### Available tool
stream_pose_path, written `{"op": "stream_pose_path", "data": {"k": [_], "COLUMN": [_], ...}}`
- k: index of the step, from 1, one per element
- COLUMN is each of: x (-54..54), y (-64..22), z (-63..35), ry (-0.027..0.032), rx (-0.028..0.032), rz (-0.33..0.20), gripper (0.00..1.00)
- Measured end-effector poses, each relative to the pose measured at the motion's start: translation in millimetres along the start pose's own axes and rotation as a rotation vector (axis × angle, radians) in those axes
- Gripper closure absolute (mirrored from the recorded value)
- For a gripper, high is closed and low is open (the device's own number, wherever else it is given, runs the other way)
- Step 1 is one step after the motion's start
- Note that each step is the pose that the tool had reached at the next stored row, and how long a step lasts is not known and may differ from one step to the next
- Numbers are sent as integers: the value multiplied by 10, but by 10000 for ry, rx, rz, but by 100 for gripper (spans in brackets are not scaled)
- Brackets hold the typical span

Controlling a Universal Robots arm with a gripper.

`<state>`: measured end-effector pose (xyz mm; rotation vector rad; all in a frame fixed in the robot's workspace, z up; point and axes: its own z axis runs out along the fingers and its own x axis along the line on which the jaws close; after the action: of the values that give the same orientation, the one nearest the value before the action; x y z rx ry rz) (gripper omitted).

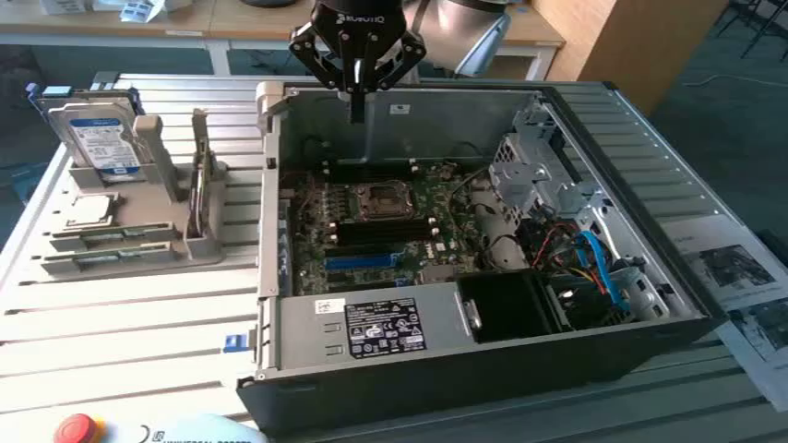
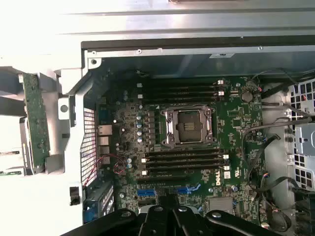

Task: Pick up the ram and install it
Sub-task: 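Reach for the ram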

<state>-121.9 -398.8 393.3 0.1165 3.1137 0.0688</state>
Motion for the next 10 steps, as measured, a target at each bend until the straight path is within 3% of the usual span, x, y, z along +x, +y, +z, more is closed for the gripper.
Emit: {"op": "stream_pose_path", "data": {"k": [10], "x": [0], "y": [0], "z": [0], "ry": [0], "rx": [0], "rz": [0], "gripper": [90]}}
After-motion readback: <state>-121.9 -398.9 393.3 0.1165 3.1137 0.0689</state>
